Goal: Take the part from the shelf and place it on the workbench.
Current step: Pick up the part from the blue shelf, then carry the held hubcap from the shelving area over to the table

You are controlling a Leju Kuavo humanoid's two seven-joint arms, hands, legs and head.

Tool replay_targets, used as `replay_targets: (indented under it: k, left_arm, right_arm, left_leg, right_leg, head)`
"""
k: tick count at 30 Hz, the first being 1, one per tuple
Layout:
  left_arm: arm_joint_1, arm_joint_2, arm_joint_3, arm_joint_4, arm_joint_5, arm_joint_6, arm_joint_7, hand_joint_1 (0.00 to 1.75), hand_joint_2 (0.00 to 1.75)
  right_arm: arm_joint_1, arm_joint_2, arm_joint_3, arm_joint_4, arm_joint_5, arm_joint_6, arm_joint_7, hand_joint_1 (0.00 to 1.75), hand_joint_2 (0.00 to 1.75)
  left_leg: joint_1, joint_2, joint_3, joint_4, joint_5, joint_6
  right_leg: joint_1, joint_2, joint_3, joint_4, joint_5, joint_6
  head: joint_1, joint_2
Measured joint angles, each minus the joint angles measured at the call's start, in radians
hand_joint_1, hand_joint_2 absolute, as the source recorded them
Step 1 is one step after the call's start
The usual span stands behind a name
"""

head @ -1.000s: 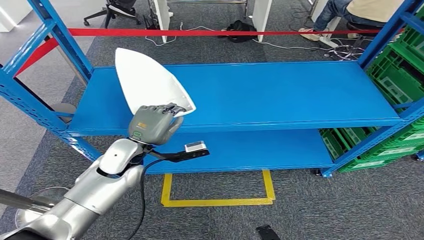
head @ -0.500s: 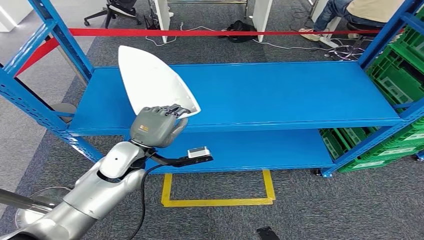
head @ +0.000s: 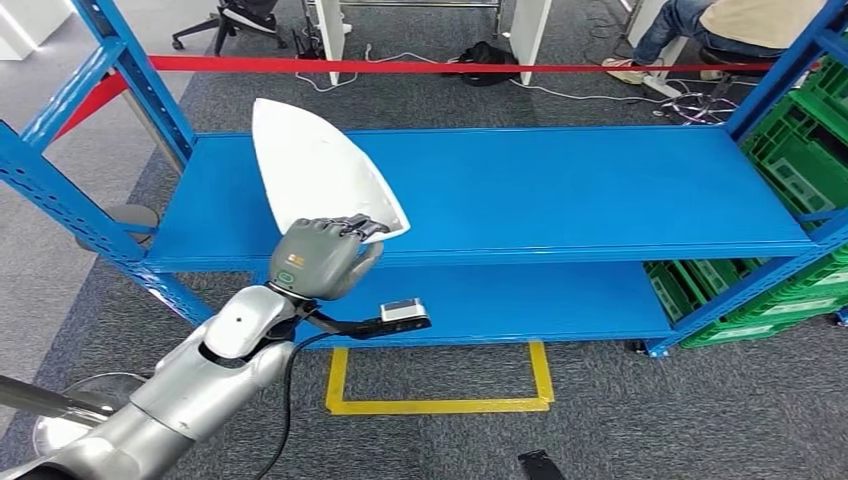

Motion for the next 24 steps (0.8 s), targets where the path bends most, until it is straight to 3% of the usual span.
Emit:
replay_targets:
  k: [1, 2, 3, 5, 6, 10, 12, 14, 15, 16, 17, 18, 19, 21, 24]
  left_arm:
    - [0.002, 0.0, -0.002, 0.0, 0.0, -0.001, 0.0, 1.75, 1.75]
    - [0.004, 0.0, -0.004, 0.0, 0.0, -0.001, 0.0, 1.75, 1.75]
    - [0.004, 0.0, -0.004, 0.0, 0.001, -0.001, 0.0, 1.75, 1.75]
    - [0.004, 0.001, -0.005, 0.0, 0.002, -0.001, 0.0, 1.75, 1.75]
    - [0.005, 0.001, -0.005, 0.0, 0.002, -0.001, 0.0, 1.75, 1.75]
    - [0.006, 0.002, -0.008, 0.0, 0.002, 0.0, 0.0, 1.75, 1.75]
    - [0.006, 0.003, -0.008, 0.0, 0.003, 0.0, 0.0, 1.75, 1.75]
    - [0.008, 0.004, -0.008, 0.0, 0.003, 0.0, 0.0, 1.75, 1.75]
    - [0.01, 0.005, -0.008, 0.0, 0.003, 0.0, 0.0, 1.75, 1.75]
    - [0.011, 0.006, -0.008, 0.0, 0.003, 0.0, 0.001, 1.75, 1.75]
    - [0.012, 0.006, -0.008, 0.0, 0.003, 0.0, 0.001, 1.75, 1.75]
    - [0.012, 0.007, -0.008, 0.0, 0.003, 0.0, 0.002, 1.75, 1.75]
    - [0.012, 0.008, -0.008, 0.0, 0.003, 0.0, 0.002, 1.75, 1.75]
    - [0.01, 0.007, -0.008, 0.0, 0.003, 0.0, 0.002, 1.75, 1.75]
    - [0.011, 0.008, -0.008, 0.0, 0.004, 0.001, 0.003, 1.75, 1.75]
  right_arm:
    - [-0.002, 0.0, -0.001, 0.0, 0.0, 0.0, 0.0, 0.0, 1.75]
    - [-0.003, 0.0, -0.002, 0.0, 0.0, 0.0, 0.0, 0.0, 1.75]
    - [-0.003, 0.0, -0.003, 0.0, 0.001, 0.0, 0.001, 0.0, 1.75]
    - [-0.001, 0.001, -0.005, 0.0, 0.001, 0.0, 0.002, 0.0, 1.75]
    - [0.001, 0.002, -0.005, 0.0, 0.001, 0.0, 0.002, 0.0, 1.75]
    - [0.005, 0.003, -0.006, 0.0, 0.001, 0.0, 0.002, 0.0, 1.75]
    - [0.006, 0.003, -0.007, 0.0, 0.002, 0.0, 0.002, 0.0, 1.75]
    - [0.007, 0.003, -0.007, 0.0, 0.002, 0.0, 0.002, 0.0, 1.75]
    - [0.007, 0.003, -0.007, 0.0, 0.002, 0.0, 0.002, 0.0, 1.75]
    - [0.008, 0.003, -0.007, 0.0, 0.002, 0.0, 0.002, 0.0, 1.75]
    - [0.008, 0.003, -0.007, 0.0, 0.002, 0.0, 0.002, 0.0, 1.75]
    - [0.008, 0.003, -0.007, 0.0, 0.002, 0.0, 0.002, 0.0, 1.75]
    - [0.007, 0.003, -0.007, 0.0, 0.002, 0.0, 0.002, 0.0, 1.75]
    - [0.007, 0.003, -0.007, 0.0, 0.002, 0.0, 0.002, 0.0, 1.75]
    - [0.007, 0.003, -0.007, 0.0, 0.002, 0.0, 0.002, 0.0, 1.75]
  left_leg:
    - [0.001, 0.0, 0.001, 0.001, -0.001, -0.002]
    - [0.003, -0.002, 0.002, 0.002, -0.003, -0.005]
    - [0.006, -0.003, 0.003, 0.006, -0.006, -0.01]
    - [0.008, -0.006, 0.001, 0.019, -0.013, -0.025]
    - [0.007, -0.007, -0.001, 0.024, -0.015, -0.033]
    - [0.008, -0.006, -0.007, 0.03, -0.018, -0.053]
    - [0.009, -0.002, -0.036, 0.097, -0.065, -0.059]
    - [0.008, 0.0, -0.098, 0.235, -0.135, -0.062]
    - [0.008, 0.0, -0.124, 0.293, -0.156, -0.062]
    - [0.008, 0.0, -0.136, 0.32, -0.16, -0.06]
    - [0.008, 0.0, -0.127, 0.308, -0.145, -0.057]
    - [0.007, 0.0, -0.098, 0.26, -0.116, -0.052]
    - [0.006, 0.0, -0.058, 0.191, -0.084, -0.047]
    - [0.002, 0.0, 0.008, 0.07, -0.05, -0.039]
    - [-0.002, -0.001, 0.021, 0.03, -0.044, -0.033]
  right_leg:
    - [0.0, 0.0, -0.006, 0.011, 0.006, 0.001]
    - [-0.001, 0.0, 0.009, -0.021, 0.032, 0.001]
    - [-0.003, -0.001, 0.041, -0.087, 0.07, 0.003]
    - [-0.004, 0.002, 0.104, -0.211, 0.114, 0.001]
    - [-0.004, 0.005, 0.12, -0.24, 0.121, -0.004]
    - [0.001, 0.013, 0.116, -0.24, 0.123, -0.04]
    - [0.0, 0.011, 0.115, -0.242, 0.126, -0.053]
    - [0.002, 0.009, 0.111, -0.242, 0.129, -0.06]
    - [0.003, 0.008, 0.108, -0.242, 0.13, -0.062]
    - [0.004, 0.007, 0.106, -0.242, 0.132, -0.063]
    - [0.005, 0.007, 0.104, -0.242, 0.133, -0.062]
    - [0.006, 0.007, 0.104, -0.242, 0.135, -0.061]
    - [0.006, 0.008, 0.103, -0.242, 0.136, -0.059]
    - [0.01, 0.008, 0.1, -0.24, 0.139, -0.051]
    - [0.009, 0.007, 0.098, -0.249, 0.149, -0.031]
  head:
    - [0.001, 0.0]
    - [0.001, 0.0]
    - [0.001, 0.0]
    - [0.003, 0.0]
    - [0.003, 0.0]
    - [-0.001, 0.0]
    - [-0.004, 0.0]
    - [-0.007, 0.0]
    - [-0.007, 0.0]
    - [-0.007, 0.0]
    - [-0.008, 0.0]
    - [-0.008, 0.0]
    - [-0.008, 0.0]
    - [-0.008, 0.0]
    - [-0.008, 0.0]
